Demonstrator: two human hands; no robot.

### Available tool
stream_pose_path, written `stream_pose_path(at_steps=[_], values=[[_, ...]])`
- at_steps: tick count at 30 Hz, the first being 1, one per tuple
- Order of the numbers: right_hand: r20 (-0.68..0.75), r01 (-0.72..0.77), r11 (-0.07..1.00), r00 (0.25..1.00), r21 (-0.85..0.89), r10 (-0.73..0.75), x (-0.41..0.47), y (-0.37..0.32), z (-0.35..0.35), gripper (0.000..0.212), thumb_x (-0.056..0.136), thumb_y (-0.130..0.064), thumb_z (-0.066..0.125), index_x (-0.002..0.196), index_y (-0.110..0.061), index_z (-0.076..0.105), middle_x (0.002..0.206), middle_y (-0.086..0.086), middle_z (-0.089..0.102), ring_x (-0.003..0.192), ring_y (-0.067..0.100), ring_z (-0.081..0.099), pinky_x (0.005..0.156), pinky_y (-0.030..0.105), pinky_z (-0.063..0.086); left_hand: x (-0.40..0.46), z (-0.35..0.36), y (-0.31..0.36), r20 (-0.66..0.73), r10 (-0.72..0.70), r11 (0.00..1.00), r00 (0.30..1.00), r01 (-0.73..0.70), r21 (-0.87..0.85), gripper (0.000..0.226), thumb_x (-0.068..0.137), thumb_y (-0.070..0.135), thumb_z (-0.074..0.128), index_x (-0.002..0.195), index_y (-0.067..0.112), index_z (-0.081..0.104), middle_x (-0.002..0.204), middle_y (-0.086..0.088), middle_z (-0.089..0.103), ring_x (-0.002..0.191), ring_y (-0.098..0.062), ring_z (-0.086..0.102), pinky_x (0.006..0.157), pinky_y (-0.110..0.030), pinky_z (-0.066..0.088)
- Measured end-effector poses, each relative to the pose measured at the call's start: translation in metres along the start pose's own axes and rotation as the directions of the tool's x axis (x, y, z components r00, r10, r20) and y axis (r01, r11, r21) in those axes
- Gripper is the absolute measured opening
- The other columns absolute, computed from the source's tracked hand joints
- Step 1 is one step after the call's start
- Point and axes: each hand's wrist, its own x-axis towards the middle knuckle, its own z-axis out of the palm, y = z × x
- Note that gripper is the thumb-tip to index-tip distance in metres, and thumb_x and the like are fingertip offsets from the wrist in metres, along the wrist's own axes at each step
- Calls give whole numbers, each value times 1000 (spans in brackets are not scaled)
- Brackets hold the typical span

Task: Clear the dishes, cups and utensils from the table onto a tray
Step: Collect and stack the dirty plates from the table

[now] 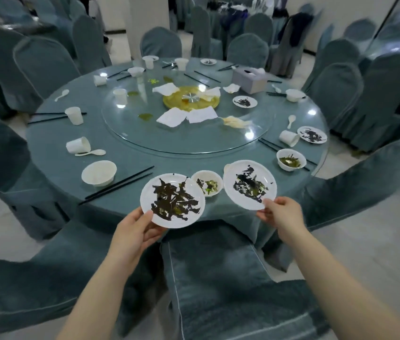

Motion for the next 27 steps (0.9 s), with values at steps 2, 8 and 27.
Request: stream_pose_path(at_steps=[2,8,27], values=[[30,45,999,999,4,-45,-38,-8,-8,16,89,-11,66,100,-3,57,69,14,72,61,26,72,49,24,55,-18,3,-3,33,10,1000,999,-11,16,18,100,22,45,108,26,61,94,-1,75,83,-20,73,63,-23,56],[88,138,990,987,-20,-135,-120,-18,-34,12,89,-14,65,99,-11,60,67,13,72,54,21,67,47,23,52,-60,37,-7,164,31,999,986,-37,35,20,100,22,45,108,20,64,94,-5,75,83,-22,73,66,-25,56],[-10,236,971,972,36,-236,-48,-65,-247,20,90,-4,58,99,-16,72,85,4,75,61,11,69,51,22,52,-82,318,-29,489,17,996,872,-59,70,27,100,30,44,111,19,66,88,-6,73,73,-18,68,60,-23,53]])
